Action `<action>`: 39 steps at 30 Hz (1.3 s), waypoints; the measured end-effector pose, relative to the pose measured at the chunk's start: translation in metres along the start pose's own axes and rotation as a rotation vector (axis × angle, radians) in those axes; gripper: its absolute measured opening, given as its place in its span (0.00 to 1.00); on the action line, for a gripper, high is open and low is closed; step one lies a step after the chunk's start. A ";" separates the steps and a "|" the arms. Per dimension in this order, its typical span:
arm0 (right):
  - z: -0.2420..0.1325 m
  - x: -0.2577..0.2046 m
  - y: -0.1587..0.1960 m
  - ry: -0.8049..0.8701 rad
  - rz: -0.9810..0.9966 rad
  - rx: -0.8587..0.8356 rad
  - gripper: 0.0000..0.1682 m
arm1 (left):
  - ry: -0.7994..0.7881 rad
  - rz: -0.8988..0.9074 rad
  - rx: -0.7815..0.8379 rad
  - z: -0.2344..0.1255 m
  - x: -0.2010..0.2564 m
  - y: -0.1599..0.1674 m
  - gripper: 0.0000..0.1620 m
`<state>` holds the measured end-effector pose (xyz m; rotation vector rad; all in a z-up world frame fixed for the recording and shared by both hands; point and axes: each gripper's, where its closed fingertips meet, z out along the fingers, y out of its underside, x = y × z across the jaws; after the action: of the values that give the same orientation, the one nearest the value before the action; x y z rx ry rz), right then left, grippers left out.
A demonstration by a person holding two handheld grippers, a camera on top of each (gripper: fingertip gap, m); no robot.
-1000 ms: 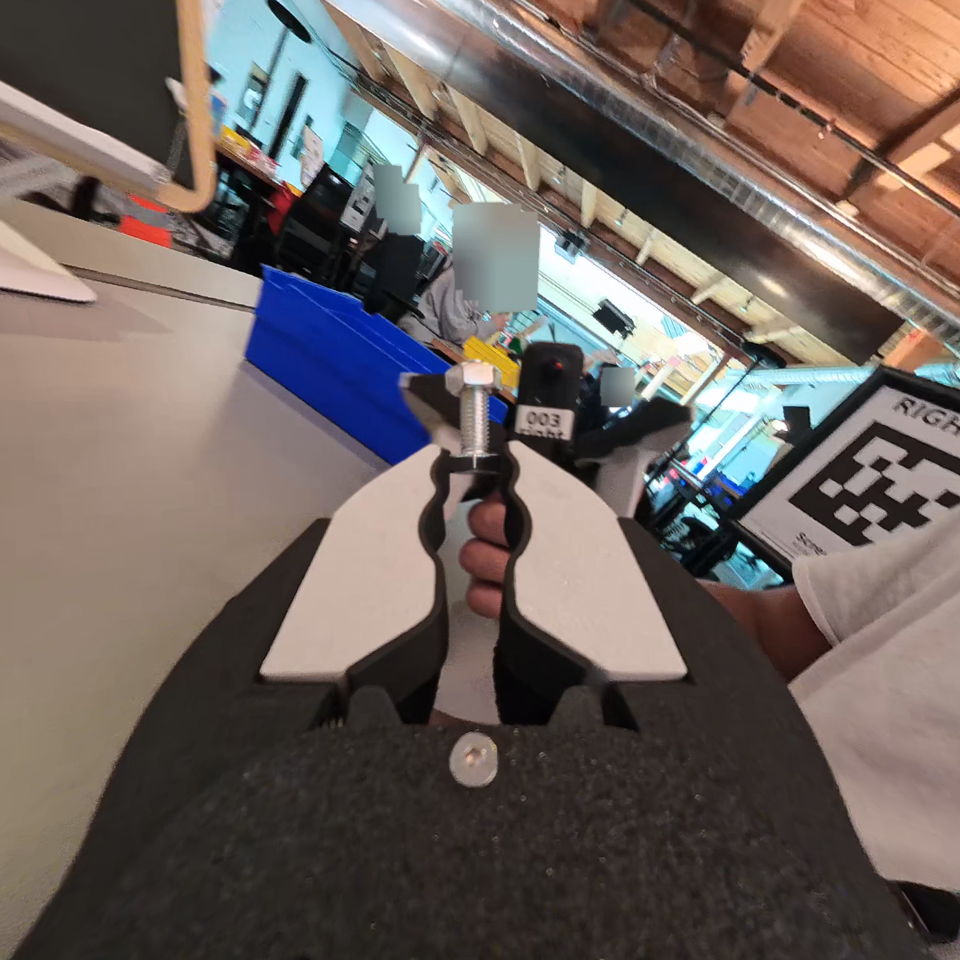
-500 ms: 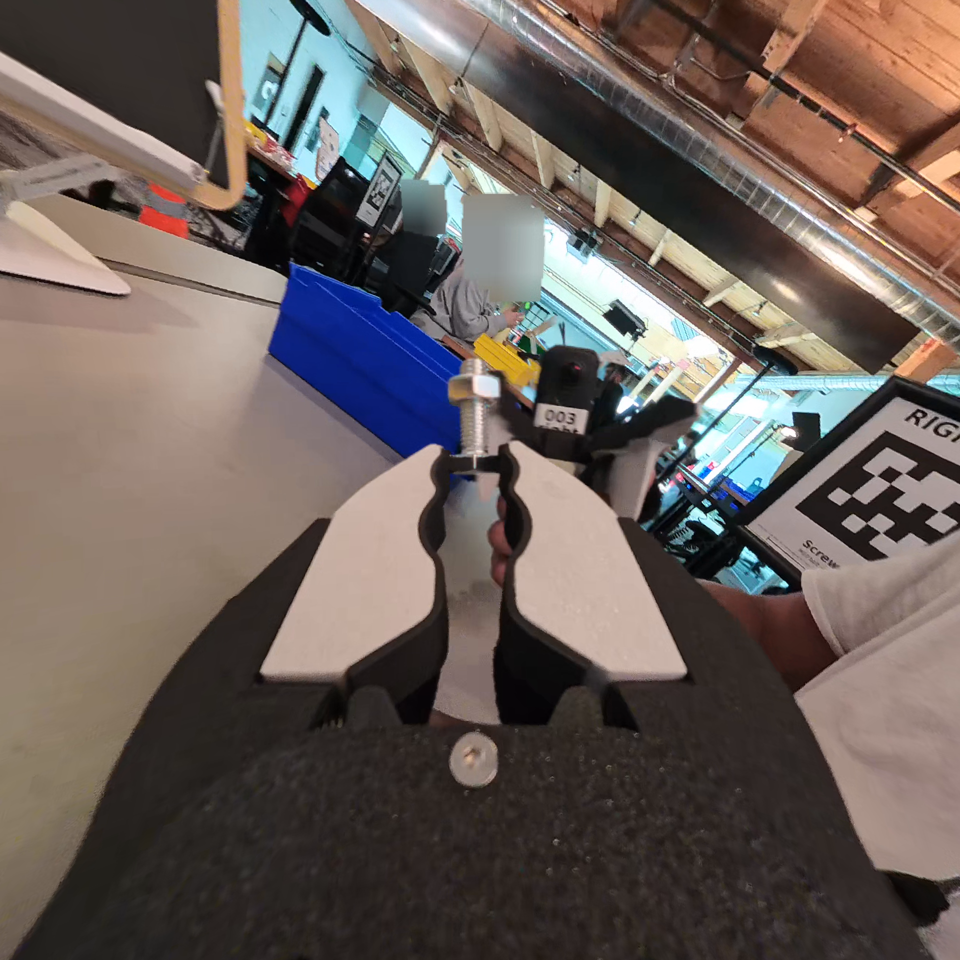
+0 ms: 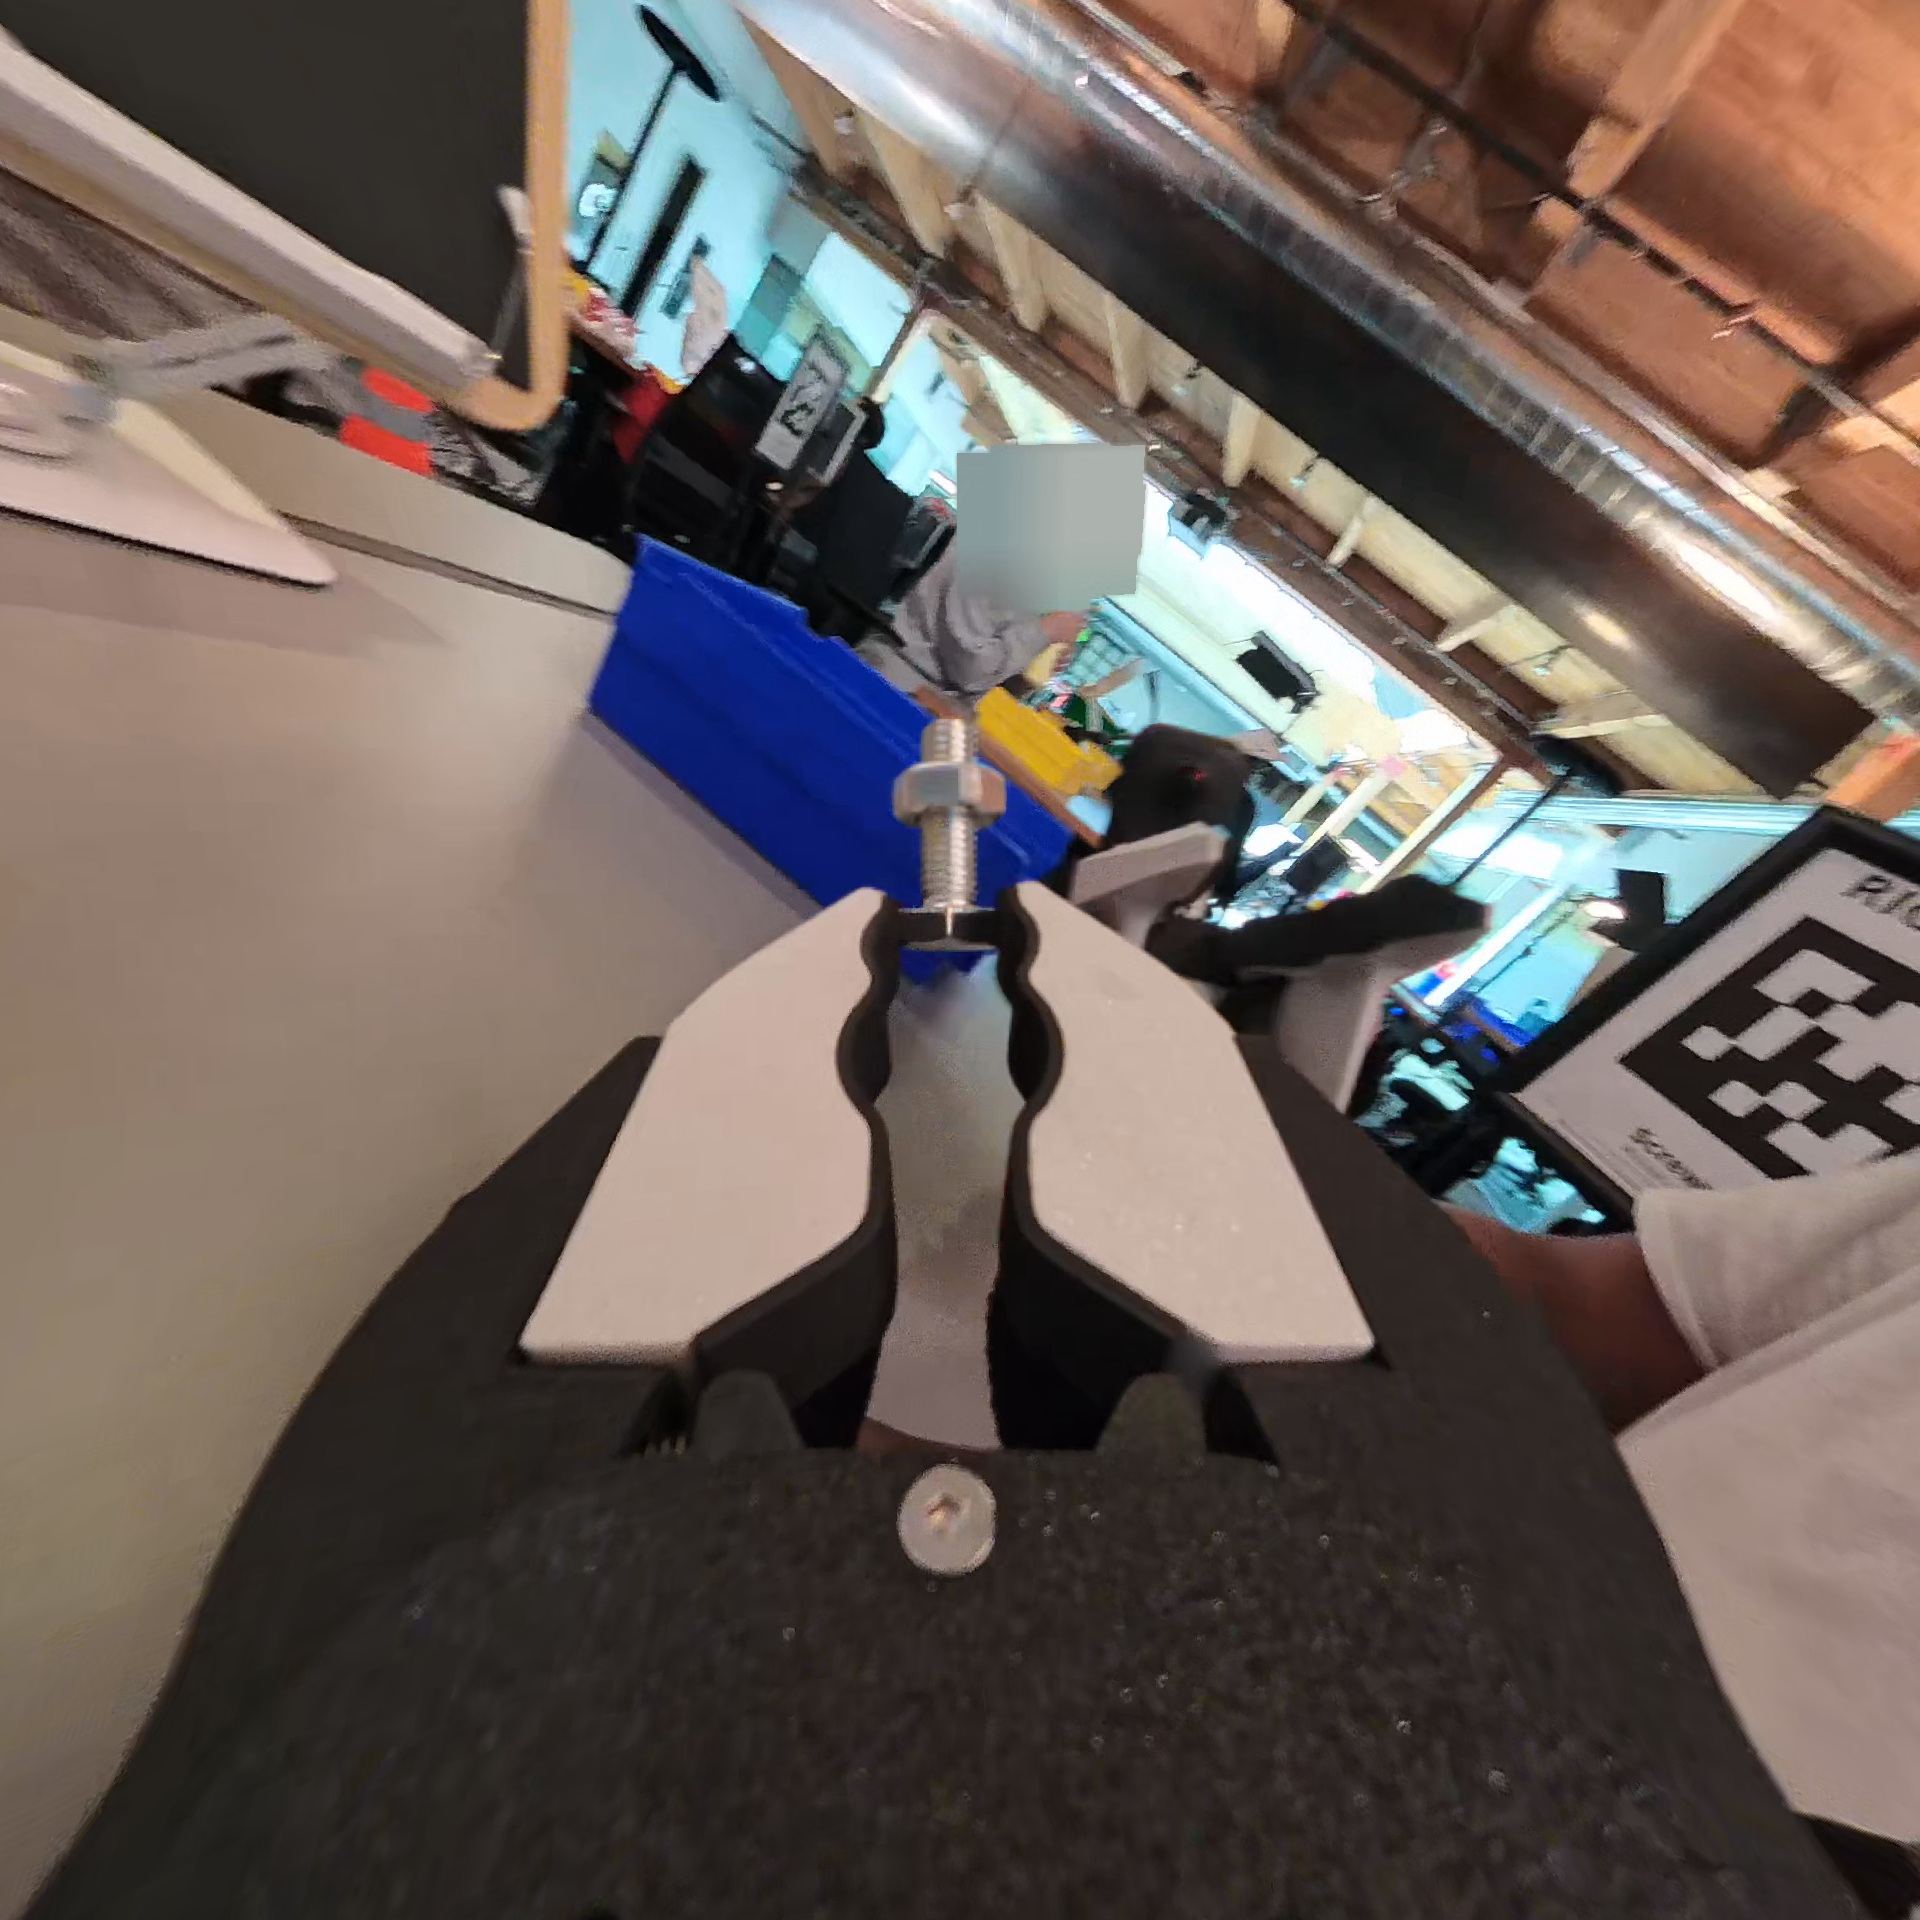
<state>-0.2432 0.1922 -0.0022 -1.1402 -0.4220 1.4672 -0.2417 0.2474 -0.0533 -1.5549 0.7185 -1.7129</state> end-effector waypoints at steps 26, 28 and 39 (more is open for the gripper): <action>-0.004 0.037 0.009 0.175 0.067 -0.007 0.52 | 0.095 0.004 -0.054 0.011 0.020 0.013 0.11; 0.000 0.038 0.014 0.173 0.074 -0.020 0.54 | 0.139 -0.004 -0.093 0.019 0.031 0.025 0.11; -0.001 -0.010 0.007 -0.084 0.039 0.023 0.10 | 0.013 -0.041 0.005 0.001 -0.003 0.000 0.11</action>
<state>-0.2476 0.1809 -0.0048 -1.0763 -0.4419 1.5538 -0.2409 0.2498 -0.0546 -1.5665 0.6929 -1.7545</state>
